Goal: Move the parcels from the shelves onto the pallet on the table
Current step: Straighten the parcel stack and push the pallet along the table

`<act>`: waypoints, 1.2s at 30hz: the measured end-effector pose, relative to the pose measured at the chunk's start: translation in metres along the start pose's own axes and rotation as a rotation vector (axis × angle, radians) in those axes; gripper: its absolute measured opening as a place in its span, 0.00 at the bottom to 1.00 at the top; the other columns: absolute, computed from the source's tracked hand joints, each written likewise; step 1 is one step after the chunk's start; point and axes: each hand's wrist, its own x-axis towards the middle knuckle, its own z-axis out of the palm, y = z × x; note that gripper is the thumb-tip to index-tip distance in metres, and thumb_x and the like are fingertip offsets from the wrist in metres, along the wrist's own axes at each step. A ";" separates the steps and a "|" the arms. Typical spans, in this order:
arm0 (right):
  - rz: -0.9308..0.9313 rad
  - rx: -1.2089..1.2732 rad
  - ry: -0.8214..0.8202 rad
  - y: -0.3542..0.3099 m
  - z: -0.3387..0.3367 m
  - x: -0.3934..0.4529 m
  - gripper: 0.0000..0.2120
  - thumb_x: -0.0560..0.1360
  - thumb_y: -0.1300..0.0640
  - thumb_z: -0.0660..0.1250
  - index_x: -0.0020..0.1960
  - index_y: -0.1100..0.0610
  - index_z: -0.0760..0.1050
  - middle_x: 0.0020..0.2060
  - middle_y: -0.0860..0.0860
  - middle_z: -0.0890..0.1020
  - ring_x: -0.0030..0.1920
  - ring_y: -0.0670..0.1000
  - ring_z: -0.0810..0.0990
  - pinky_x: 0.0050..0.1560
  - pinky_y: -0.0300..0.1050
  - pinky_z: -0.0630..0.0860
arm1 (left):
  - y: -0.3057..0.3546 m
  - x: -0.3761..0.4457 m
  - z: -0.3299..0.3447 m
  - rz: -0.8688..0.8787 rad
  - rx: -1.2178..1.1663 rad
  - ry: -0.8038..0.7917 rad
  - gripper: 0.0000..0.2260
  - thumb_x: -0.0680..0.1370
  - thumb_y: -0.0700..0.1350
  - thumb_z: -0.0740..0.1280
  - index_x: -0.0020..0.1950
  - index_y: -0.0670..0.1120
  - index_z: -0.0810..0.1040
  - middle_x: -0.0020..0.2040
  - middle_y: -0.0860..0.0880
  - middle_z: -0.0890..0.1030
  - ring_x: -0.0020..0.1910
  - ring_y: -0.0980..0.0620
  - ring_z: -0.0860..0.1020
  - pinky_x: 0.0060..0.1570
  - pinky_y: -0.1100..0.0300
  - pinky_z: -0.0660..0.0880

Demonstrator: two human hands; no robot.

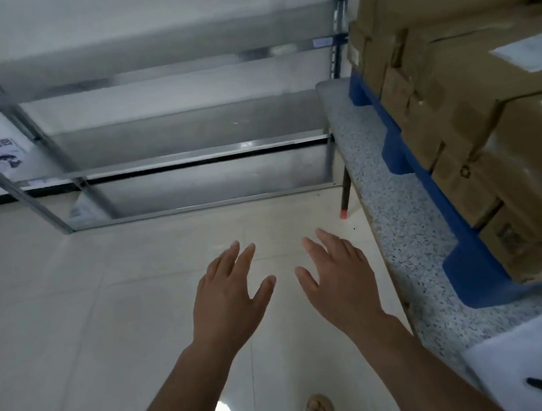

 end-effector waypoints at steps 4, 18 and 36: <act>0.058 0.001 -0.012 0.003 0.003 0.036 0.23 0.72 0.46 0.62 0.62 0.57 0.77 0.62 0.58 0.78 0.59 0.59 0.78 0.58 0.54 0.74 | -0.001 0.048 0.001 0.060 -0.029 -0.007 0.29 0.76 0.63 0.56 0.74 0.52 0.62 0.75 0.49 0.62 0.73 0.48 0.61 0.69 0.51 0.60; 0.268 -0.167 0.134 0.017 0.021 0.122 0.22 0.69 0.46 0.64 0.58 0.57 0.80 0.57 0.57 0.80 0.54 0.58 0.81 0.52 0.54 0.77 | 0.003 0.188 0.013 0.298 -0.150 -0.096 0.28 0.78 0.61 0.59 0.75 0.52 0.60 0.76 0.50 0.60 0.73 0.49 0.59 0.71 0.53 0.58; 0.509 -0.255 0.142 -0.044 0.072 0.266 0.23 0.69 0.49 0.74 0.62 0.57 0.77 0.59 0.58 0.80 0.59 0.58 0.79 0.57 0.55 0.74 | -0.055 0.377 -0.012 0.614 -0.231 -0.084 0.31 0.73 0.62 0.55 0.66 0.43 0.74 0.64 0.41 0.76 0.61 0.40 0.76 0.59 0.47 0.70</act>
